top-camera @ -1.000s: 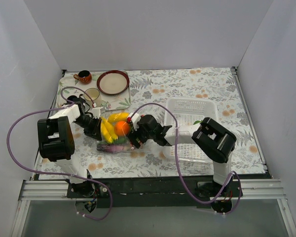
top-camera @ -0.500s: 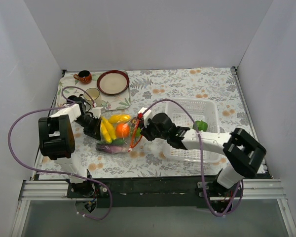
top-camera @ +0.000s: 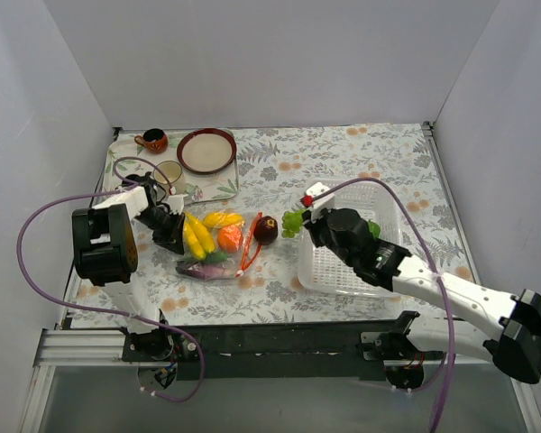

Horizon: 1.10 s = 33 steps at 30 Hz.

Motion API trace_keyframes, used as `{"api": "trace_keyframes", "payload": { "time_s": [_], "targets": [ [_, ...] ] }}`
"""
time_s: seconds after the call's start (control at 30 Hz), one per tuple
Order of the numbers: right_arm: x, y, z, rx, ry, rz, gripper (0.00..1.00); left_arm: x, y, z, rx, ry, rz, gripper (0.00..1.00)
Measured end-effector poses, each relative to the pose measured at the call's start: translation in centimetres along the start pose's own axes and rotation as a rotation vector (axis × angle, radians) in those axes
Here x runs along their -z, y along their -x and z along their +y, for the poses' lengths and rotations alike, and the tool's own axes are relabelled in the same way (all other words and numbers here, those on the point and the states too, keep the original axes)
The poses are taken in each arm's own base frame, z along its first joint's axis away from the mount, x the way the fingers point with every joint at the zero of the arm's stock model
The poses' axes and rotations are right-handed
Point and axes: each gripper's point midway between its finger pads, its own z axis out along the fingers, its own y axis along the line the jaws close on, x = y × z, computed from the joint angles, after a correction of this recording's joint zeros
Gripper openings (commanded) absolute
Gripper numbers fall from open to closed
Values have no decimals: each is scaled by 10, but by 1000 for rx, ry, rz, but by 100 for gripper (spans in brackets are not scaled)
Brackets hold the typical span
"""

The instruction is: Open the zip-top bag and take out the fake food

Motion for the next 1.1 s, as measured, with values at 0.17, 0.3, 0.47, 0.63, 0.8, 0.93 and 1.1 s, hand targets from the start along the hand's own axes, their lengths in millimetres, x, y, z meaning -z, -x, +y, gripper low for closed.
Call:
{"api": "trace_keyframes", "payload": {
  "time_s": [0.17, 0.3, 0.47, 0.63, 0.8, 0.93, 1.1],
  "targets": [
    [29, 28, -48, -51, -147, -104, 27, 0, 2, -1, 7, -10, -1, 0],
    [40, 39, -77, -63, -234, -140, 18, -1, 3, -2, 9, -15, -5, 0],
    [49, 34, -110, -65, -385, -114, 26, -1, 3, -2, 9, -17, -6, 0],
    [45, 9, -126, -69, -485, -9, 99, -1, 4, -2, 8, -18, -10, 0],
    [14, -9, -118, -3, -449, 148, 99, -1, 4, -2, 8, -18, -11, 0],
    [-22, 37, -100, 37, -345, 122, 99, -1, 5, -2, 9, -19, -16, 0],
    [-84, 110, -41, 101, -148, 34, 98, -2, 5, -3, 9, -21, -22, 0]
  ]
}}
